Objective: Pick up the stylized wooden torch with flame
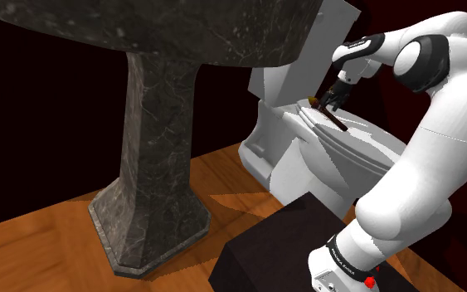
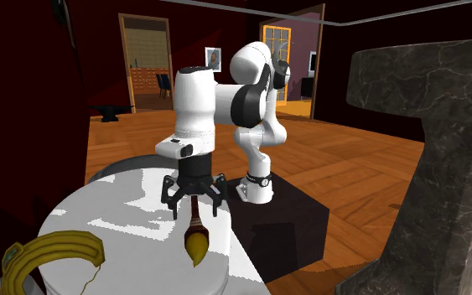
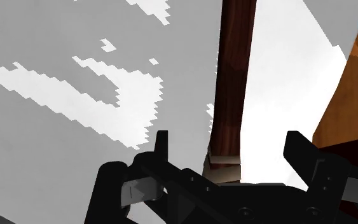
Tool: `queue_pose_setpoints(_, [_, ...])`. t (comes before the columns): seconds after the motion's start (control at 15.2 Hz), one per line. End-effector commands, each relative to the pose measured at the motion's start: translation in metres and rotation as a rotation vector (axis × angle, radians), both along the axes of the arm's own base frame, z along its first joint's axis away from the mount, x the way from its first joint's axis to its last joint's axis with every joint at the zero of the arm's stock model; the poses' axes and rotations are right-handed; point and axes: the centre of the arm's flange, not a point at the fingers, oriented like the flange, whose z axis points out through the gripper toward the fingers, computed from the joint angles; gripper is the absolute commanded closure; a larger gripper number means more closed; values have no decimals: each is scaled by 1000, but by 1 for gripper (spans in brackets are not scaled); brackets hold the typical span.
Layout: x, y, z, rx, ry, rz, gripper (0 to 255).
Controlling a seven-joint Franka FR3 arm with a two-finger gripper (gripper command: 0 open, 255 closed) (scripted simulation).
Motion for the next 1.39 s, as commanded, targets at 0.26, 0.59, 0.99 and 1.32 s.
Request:
queue_pose_setpoints(0.26, [0, -1, -19, 0, 0, 0, 255])
queue_pose_setpoints(0.59, [0, 1, -19, 0, -1, 0, 255])
queue_pose_setpoints(0.99, [0, -1, -8, 0, 0, 0, 255])
queue_pose_setpoints(1.32, [0, -1, 18, 0, 0, 0, 255])
